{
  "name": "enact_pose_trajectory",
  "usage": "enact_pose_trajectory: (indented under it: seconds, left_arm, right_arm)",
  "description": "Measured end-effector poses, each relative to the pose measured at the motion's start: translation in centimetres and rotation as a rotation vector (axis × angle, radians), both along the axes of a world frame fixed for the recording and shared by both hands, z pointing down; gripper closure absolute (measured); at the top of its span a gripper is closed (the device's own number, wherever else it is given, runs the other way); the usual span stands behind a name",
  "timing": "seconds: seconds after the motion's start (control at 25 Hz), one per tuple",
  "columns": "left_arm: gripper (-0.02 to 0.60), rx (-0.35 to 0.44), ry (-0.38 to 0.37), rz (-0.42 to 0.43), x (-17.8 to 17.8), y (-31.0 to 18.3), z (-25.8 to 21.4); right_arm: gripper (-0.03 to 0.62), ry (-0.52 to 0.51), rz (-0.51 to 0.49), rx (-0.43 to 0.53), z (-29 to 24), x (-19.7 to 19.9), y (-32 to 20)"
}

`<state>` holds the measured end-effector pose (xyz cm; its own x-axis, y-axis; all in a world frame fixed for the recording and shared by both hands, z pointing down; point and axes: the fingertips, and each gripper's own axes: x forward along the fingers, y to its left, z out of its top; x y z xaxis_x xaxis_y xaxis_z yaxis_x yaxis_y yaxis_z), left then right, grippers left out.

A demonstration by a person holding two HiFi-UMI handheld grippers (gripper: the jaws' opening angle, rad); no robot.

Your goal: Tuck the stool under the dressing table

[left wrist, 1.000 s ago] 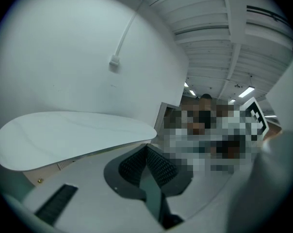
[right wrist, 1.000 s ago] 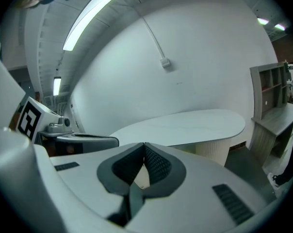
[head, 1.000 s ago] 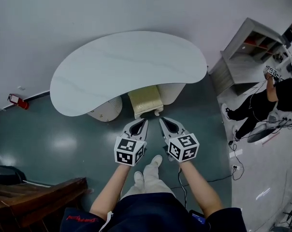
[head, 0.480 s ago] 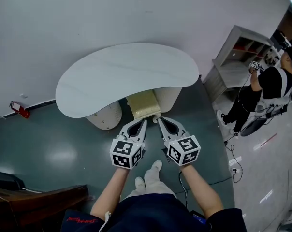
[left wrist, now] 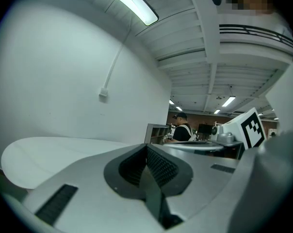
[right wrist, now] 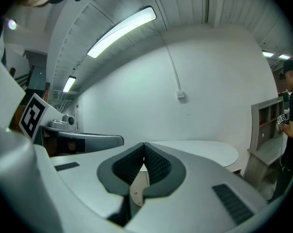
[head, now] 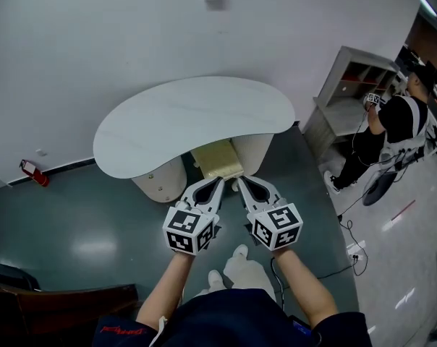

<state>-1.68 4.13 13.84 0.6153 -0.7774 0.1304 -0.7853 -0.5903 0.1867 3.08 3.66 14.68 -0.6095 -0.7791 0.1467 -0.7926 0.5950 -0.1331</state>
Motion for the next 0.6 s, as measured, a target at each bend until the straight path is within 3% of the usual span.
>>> enact_pose_trajectory:
  seconds: [0.32,0.6]
  left_arm:
    - [0.565,0.061,-0.018,0.01,0.1,2.5,-2.3]
    - [0.565,0.079,0.001,0.0,2.1,2.7,-3.9]
  right_arm:
    - [0.577,-0.04,-0.007,0.07,-3.5,-0.8,2.2]
    - [0.577,-0.062,-0.036,0.119,-6.1,1.0,2.4]
